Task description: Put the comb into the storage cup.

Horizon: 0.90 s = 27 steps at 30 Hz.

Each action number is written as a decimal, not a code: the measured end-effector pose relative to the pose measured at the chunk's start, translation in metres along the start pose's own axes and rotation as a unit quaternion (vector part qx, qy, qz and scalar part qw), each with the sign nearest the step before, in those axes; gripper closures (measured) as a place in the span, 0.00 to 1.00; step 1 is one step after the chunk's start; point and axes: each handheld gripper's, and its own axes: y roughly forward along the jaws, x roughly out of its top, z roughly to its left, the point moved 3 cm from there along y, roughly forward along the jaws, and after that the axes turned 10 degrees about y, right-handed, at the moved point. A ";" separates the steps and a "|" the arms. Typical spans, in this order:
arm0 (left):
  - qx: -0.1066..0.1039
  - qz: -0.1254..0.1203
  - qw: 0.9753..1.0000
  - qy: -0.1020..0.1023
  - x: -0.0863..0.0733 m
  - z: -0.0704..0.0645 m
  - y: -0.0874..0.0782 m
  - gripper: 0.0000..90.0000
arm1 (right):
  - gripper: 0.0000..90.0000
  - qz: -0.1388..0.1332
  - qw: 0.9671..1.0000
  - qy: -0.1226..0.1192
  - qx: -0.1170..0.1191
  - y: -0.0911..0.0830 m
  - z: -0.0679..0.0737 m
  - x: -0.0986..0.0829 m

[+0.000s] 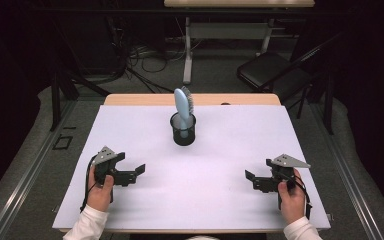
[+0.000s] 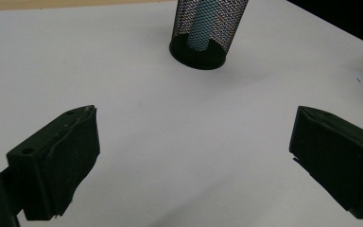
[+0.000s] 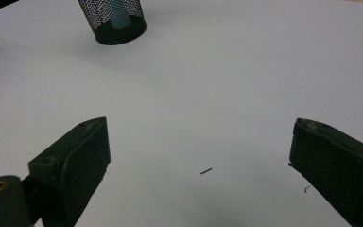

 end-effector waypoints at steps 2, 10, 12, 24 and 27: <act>0.001 0.000 1.000 0.001 0.000 0.000 0.000 0.03 | 0.06 -0.001 1.000 -0.001 -0.002 0.000 -0.001 0.000; 0.004 -0.001 1.000 0.001 -0.001 0.000 0.000 0.03 | 0.06 -0.001 1.000 0.003 -0.002 0.001 -0.002 -0.002; 0.005 -0.002 1.000 0.001 -0.001 0.001 0.000 0.03 | 0.06 0.002 1.000 0.001 -0.001 0.001 -0.001 -0.002; 0.004 -0.001 1.000 0.003 -0.001 0.000 0.000 0.03 | 0.06 0.009 1.000 -0.003 0.002 0.005 0.001 -0.006; 0.005 -0.001 1.000 0.003 -0.001 0.000 0.000 0.03 | 0.06 0.011 1.000 -0.006 0.001 0.006 0.002 -0.007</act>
